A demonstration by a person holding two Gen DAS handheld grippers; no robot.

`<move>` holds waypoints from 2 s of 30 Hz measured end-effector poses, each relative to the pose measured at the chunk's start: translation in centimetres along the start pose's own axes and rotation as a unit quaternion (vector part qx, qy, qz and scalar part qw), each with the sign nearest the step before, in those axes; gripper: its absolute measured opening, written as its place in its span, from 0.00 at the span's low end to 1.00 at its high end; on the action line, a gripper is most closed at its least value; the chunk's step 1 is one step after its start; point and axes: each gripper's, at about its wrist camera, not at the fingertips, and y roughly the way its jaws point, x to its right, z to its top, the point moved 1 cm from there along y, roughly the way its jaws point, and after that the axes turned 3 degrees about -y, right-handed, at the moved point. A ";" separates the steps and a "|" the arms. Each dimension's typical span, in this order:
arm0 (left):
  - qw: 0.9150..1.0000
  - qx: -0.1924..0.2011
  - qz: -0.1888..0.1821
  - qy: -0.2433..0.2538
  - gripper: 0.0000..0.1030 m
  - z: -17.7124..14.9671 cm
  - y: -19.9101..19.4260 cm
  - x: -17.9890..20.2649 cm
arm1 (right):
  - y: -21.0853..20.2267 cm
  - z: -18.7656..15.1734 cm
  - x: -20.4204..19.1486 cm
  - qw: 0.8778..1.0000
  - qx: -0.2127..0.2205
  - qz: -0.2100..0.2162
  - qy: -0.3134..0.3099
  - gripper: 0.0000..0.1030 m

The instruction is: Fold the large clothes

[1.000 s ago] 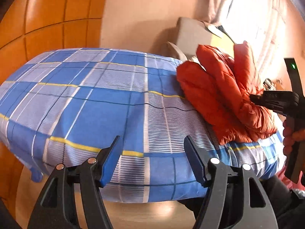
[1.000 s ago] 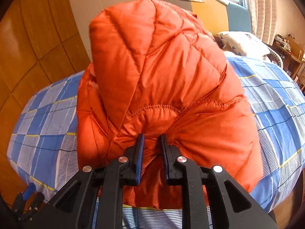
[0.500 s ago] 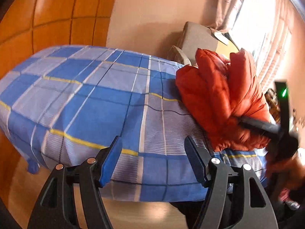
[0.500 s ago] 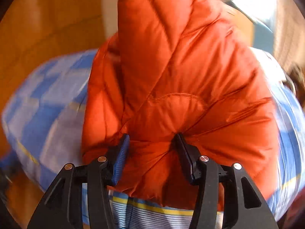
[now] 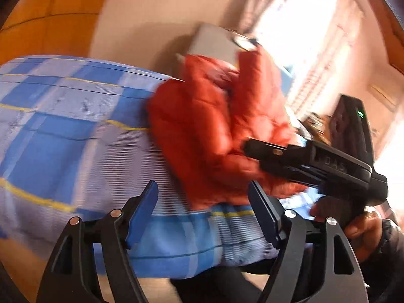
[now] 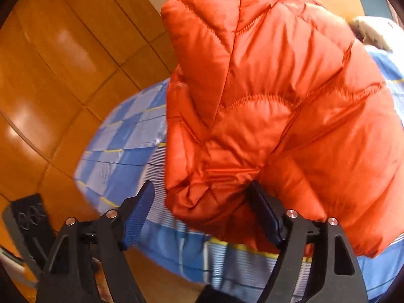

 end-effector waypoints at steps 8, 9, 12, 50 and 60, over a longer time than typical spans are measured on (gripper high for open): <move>0.998 -0.036 -0.025 0.038 0.72 1.4 5.5 2.1 | -0.3 0.0 0.0 0.998 -0.020 0.049 0.017 0.86; 0.998 -0.040 -0.029 0.043 0.69 1.7 6.2 2.3 | -0.4 0.0 -0.2 0.998 -0.020 0.050 0.016 0.86; 0.996 -0.055 -0.029 0.058 0.39 2.2 8.1 2.5 | -0.4 0.5 -1.0 0.999 -0.018 0.042 0.001 0.88; 0.991 -0.066 -0.074 0.084 0.19 1.4 9.6 -1.8 | -2.3 8.5 1.0 0.964 0.121 -0.224 0.072 0.41; 0.981 -0.089 -0.054 0.161 0.18 1.9 9.7 -1.1 | -0.6 9.7 1.7 0.974 0.096 -0.191 0.071 0.41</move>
